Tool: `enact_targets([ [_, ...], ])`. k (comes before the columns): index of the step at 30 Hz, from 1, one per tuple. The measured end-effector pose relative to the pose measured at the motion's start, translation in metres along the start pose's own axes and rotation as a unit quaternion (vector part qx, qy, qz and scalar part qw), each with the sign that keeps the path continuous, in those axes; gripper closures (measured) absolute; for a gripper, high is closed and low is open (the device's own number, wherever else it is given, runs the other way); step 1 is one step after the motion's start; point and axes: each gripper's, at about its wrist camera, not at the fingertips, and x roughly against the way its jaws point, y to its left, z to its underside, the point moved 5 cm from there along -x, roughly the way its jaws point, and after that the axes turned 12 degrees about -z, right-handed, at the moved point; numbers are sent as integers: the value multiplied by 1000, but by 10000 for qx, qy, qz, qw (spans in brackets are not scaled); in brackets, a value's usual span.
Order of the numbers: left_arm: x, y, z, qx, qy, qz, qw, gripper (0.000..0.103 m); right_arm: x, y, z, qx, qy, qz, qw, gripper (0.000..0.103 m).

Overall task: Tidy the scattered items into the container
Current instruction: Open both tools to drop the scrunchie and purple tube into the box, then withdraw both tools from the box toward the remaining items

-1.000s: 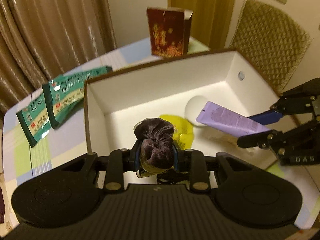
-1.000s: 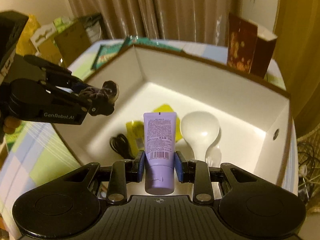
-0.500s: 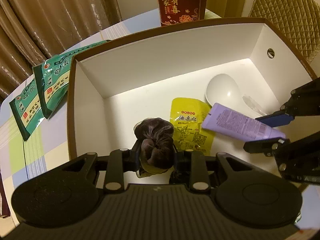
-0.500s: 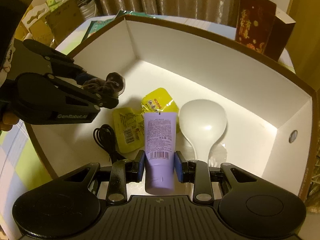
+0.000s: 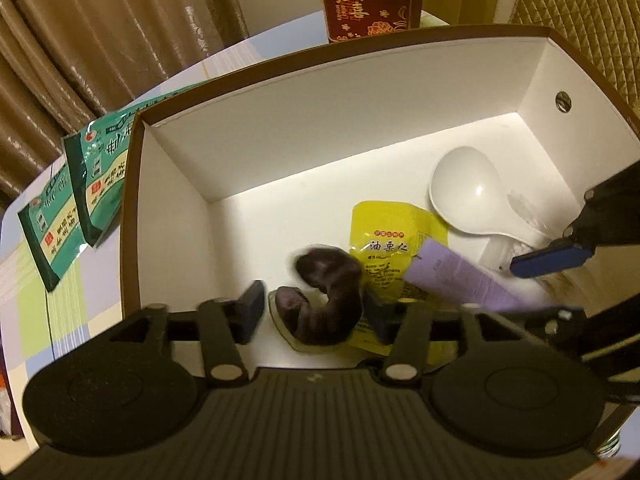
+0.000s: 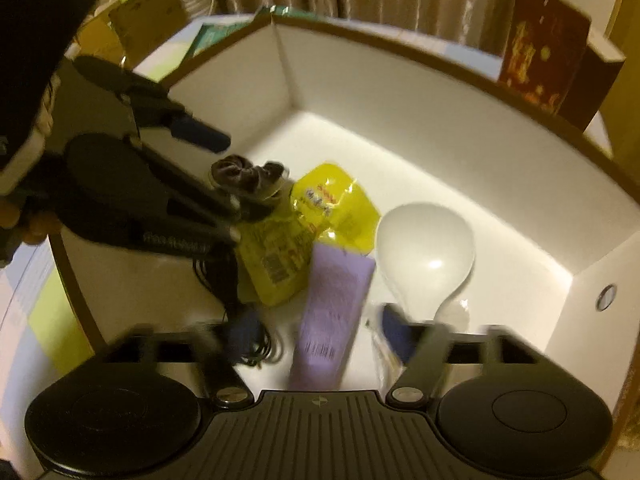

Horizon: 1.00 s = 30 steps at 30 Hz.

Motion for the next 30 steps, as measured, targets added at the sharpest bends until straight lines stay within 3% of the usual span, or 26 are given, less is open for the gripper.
enact_targets([
  [5, 1, -2, 1, -37, -35, 31, 10000, 40, 4, 0, 0, -28, -45, 26, 10000, 30],
  [7, 2, -3, 2, -25, -41, 78, 10000, 36, 7, 0, 2, -24, -64, 122, 9999, 21],
  [14, 18, -8, 5, -8, -125, 59, 9999, 10, 29, 1, 12, -134, -293, 386, 9987, 4],
  [30, 80, 18, 19, 529, -230, -194, 9981, 8, 82, 17, 28, -677, -1133, 848, 9876, 2],
])
